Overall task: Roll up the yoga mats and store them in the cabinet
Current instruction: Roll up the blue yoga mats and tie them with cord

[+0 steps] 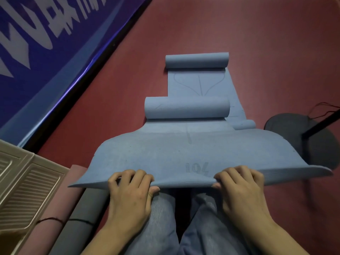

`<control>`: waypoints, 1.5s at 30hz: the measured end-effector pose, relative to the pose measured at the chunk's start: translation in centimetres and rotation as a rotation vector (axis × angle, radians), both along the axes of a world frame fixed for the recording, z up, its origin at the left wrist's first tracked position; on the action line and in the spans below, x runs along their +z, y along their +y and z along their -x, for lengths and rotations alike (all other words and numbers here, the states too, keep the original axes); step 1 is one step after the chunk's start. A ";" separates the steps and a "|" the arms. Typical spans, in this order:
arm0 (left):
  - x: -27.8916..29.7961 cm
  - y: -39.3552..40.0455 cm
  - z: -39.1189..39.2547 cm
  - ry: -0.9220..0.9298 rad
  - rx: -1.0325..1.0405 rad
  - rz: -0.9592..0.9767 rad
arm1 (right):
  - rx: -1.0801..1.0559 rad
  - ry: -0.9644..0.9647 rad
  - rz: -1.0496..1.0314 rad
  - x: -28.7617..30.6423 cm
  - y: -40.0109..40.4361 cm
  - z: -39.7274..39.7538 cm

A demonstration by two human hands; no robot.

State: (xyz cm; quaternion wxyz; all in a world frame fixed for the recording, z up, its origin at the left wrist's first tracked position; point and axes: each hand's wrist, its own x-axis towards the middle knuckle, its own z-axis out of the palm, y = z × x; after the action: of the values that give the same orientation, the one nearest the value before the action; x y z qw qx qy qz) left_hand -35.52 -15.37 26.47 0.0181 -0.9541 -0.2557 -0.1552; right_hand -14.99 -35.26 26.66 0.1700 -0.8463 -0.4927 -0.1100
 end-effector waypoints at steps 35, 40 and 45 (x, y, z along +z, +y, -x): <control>0.5 0.4 0.7 -0.059 0.133 0.311 | 0.127 0.247 -0.025 1.0 -2.6 0.8; 0.3 -0.1 0.9 -0.049 0.133 0.207 | 0.075 0.095 0.082 2.2 -3.4 2.0; 0.7 -1.3 1.0 -0.040 0.033 -0.007 | 0.082 0.060 0.107 1.7 -2.9 1.9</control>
State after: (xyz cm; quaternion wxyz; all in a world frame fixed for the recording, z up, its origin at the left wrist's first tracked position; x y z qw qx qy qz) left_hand -36.57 -16.62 27.12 0.0189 -0.9463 -0.2712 -0.1750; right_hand -16.84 -38.14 28.35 0.1437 -0.8362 -0.5267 -0.0510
